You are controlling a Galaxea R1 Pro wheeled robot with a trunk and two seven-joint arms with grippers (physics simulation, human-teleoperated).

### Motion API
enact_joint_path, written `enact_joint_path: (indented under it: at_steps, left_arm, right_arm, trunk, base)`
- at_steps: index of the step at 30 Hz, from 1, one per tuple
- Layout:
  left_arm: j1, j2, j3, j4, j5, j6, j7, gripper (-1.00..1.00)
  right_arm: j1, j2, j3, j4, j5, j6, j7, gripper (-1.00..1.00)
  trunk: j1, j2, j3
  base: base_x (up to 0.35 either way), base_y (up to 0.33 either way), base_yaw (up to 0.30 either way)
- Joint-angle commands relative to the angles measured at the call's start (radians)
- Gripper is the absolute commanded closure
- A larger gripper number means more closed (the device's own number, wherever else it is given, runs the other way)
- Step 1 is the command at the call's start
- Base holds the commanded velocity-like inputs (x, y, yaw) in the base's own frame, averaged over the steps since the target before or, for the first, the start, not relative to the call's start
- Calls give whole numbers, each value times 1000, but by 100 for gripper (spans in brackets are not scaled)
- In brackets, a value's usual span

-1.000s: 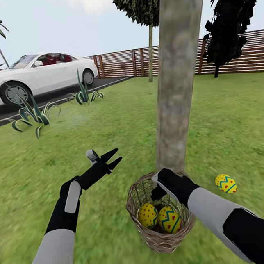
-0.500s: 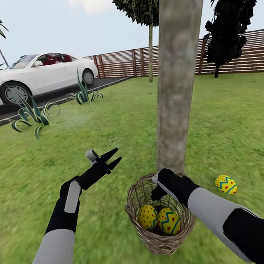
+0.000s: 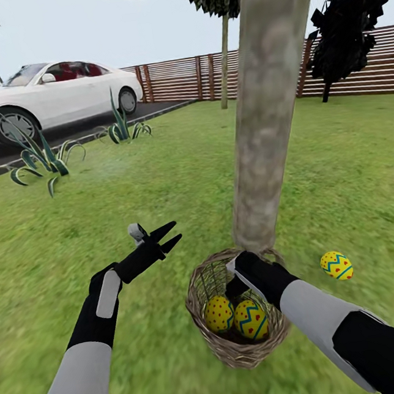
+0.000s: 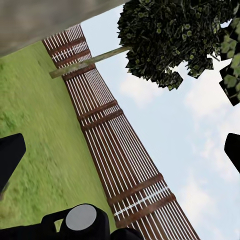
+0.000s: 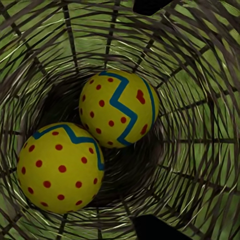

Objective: Take the three Easter eggs out of the wicker basket on the lawn in the garden, then place them on the lawn next to a single tree (choose any tree) so that all three eggs are next to the same tree and none are left in the basket.

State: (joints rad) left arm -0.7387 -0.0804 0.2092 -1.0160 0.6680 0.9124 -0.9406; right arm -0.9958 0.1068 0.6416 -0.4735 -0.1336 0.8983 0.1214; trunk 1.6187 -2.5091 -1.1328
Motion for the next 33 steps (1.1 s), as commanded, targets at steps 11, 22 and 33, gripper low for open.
enact_joint_path:
  at_steps: [11, 22, 33]
  left_arm:
    - [-1, -1, 2, 1, -1, 5, -3, -100]
    - [-1, -1, 2, 1, -1, 5, -3, -100]
    - [-1, -1, 1, 1, -1, 5, -3, -100]
  right_arm:
    - [-1, -2, 11, -10, -5, -5, -11, -100]
    - [-1, 1, 12, -14, 28, -28, -15, -100]
    - [-1, 0, 11, -15, 71, -28, -16, -100]
  trunk:
    - [5, -3, -44]
    - [10, -6, -86]
    - [15, -8, -129]
  base:
    - [0, 0, 0]
    - [0, 0, 0]
    - [0, 0, 0]
